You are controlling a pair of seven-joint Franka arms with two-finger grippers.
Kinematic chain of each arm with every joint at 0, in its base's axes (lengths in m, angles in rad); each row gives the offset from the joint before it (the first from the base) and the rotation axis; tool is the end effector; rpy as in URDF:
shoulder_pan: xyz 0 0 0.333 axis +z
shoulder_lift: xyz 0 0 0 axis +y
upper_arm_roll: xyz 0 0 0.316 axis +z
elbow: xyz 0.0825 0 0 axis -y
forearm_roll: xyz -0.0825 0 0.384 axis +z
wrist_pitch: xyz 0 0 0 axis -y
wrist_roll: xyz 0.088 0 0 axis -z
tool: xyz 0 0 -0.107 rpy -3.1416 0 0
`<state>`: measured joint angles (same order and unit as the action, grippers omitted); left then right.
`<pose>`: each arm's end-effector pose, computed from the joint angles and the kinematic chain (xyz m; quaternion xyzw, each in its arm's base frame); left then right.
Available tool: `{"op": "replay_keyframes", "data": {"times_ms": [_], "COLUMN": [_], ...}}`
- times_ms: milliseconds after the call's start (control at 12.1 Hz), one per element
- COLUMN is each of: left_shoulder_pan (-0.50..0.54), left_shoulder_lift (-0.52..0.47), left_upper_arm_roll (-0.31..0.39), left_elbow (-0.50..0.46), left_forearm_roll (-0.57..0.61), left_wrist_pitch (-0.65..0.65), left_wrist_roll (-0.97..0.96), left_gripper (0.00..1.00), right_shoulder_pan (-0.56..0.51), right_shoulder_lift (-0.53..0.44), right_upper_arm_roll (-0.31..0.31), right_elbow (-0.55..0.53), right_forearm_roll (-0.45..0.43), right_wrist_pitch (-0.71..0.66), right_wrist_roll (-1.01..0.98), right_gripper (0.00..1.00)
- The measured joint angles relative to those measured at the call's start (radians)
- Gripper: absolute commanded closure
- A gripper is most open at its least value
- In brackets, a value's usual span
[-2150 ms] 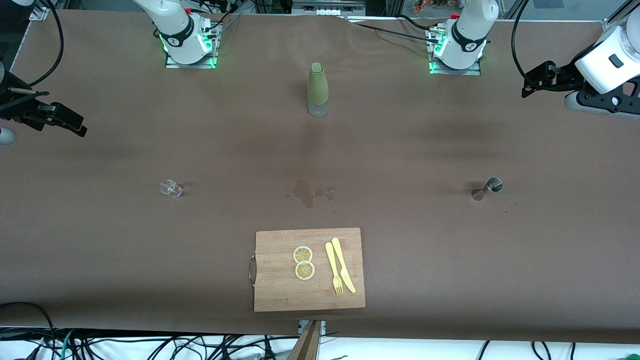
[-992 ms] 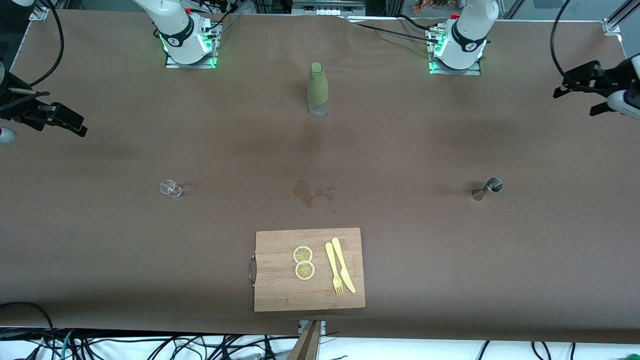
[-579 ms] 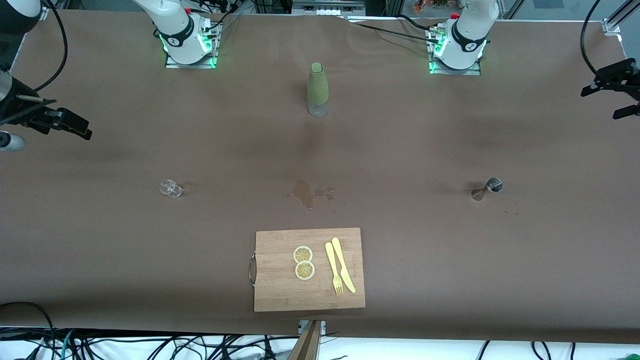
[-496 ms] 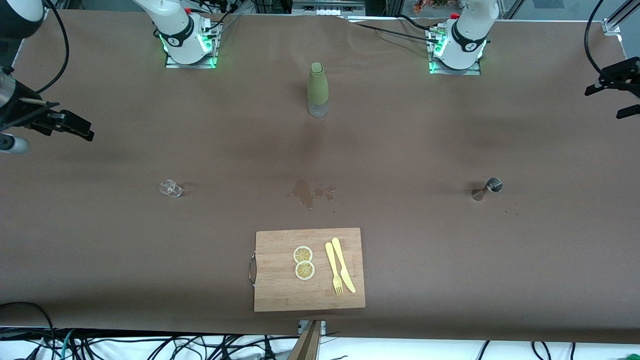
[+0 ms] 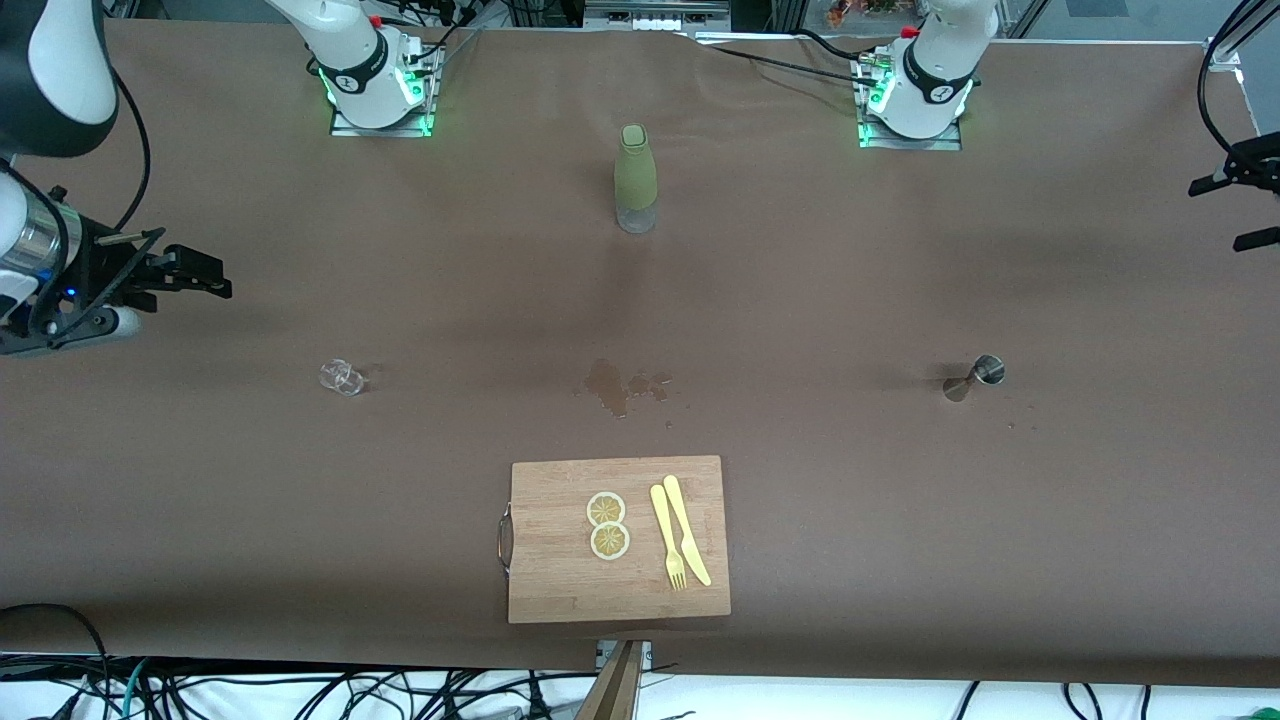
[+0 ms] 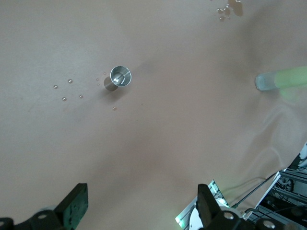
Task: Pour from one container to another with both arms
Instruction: 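Lower the left gripper to the steel jigger while the right gripper reaches the glass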
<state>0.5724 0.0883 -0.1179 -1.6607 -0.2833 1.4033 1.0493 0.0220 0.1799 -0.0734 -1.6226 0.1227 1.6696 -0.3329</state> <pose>0.5078 0.2133 0.5285 0.9318 -0.2855 -0.0242 0.2229 0.6035 -0.0161 0.5044 -0.9879 -0.1300 0.0545 0.0655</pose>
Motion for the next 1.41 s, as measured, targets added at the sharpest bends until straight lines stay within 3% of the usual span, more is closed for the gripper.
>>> {"op": "replay_keyframes", "data": {"times_ms": [496, 1158, 1406], "left_shoulder_pan": [0.005, 0.046, 0.046], "left_shoulder_lift": [0.112, 0.306, 0.369], "left_upper_arm_roll": [-0.007, -0.006, -0.006], "left_elbow": [-0.005, -0.008, -0.008], "left_forearm_roll": [-0.068, -0.232, -0.247], "left_wrist_pitch": [0.029, 0.115, 0.118], "left_wrist_roll": [0.116, 0.643, 0.761], "left_gripper": [0.00, 0.00, 0.00], "right_shoulder_pan": [-0.119, -0.295, -0.314], "right_shoulder_lift": [0.120, 0.323, 0.392], "right_upper_arm_roll": [-0.007, -0.011, -0.011], "right_elbow": [0.001, -0.007, -0.013], "right_forearm_roll": [0.257, 0.634, 0.712], "right_wrist_pitch": [0.058, 0.036, 0.032], "right_wrist_roll": [-0.537, -1.209, -1.430], "right_gripper": [0.00, 0.00, 0.00]}}
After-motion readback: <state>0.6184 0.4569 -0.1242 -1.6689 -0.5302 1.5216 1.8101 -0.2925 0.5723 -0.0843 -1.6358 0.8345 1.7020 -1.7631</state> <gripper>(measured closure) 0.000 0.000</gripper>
